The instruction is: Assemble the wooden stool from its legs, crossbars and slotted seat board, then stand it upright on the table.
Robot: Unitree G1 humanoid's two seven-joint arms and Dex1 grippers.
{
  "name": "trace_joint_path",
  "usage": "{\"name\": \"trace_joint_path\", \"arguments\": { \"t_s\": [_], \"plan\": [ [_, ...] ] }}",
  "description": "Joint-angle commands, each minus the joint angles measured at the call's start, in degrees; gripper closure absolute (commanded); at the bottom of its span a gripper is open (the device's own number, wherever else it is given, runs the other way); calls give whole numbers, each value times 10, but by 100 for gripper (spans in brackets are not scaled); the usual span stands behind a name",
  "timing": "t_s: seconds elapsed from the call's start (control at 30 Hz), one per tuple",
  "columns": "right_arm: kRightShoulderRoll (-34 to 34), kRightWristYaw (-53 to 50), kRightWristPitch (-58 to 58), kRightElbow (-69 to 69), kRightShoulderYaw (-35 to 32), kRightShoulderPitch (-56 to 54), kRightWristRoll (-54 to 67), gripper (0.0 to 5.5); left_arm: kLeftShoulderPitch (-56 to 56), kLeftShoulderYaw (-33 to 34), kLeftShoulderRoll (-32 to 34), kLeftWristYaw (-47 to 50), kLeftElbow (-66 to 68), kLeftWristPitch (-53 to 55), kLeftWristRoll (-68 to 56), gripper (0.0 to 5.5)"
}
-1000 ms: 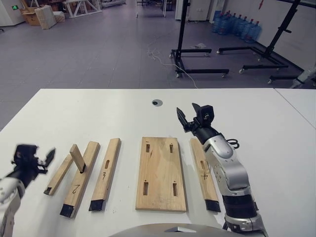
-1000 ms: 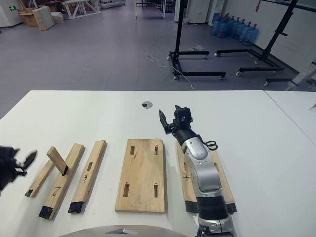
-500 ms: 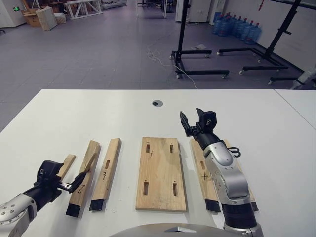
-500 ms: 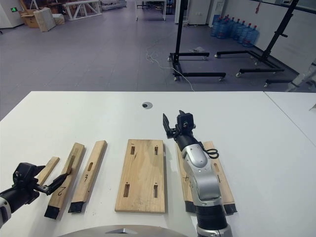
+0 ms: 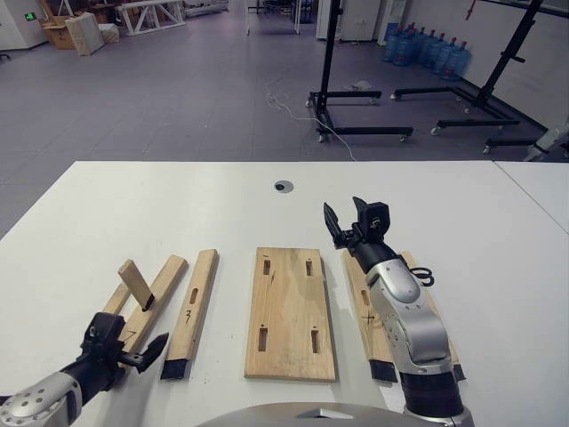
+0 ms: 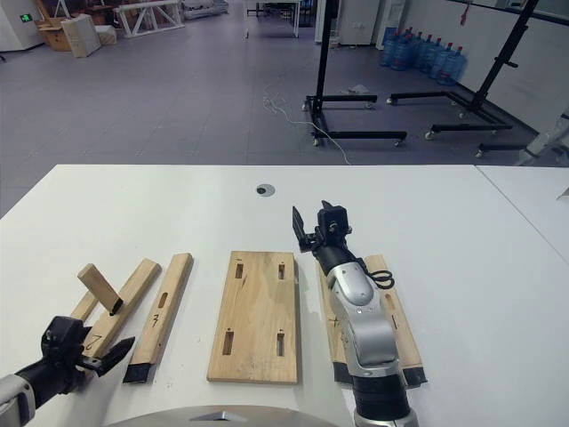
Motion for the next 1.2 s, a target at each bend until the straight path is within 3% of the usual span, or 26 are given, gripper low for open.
{"name": "trace_joint_path", "arguments": {
  "t_s": [0.03, 0.17, 0.73, 1.0, 1.13, 1.2],
  "plan": [
    [-6, 7, 16, -11, -3, -2, 6, 215, 8, -11, -8, 3, 40, -2, 17, 69],
    [-9, 11, 24, -15, -5, -5, 7, 215, 10, -6, -12, 6, 58, -13, 18, 103],
    [-20, 32, 38, -6, -10, -24, 23, 215, -31, -31, -36, 60, -2, 25, 16, 338],
    [-22, 33, 34, 4, -10, -36, 23, 215, -58, 0, -65, 76, -3, 42, -19, 346],
    [-22, 44, 40, 8, -20, -58, 40, 215, -159, 76, -118, 139, -3, 67, -99, 346],
    [-23, 59, 55, 21, -40, -88, 72, 215, -214, 83, -135, 167, -21, 97, -152, 346]
  ]
}}
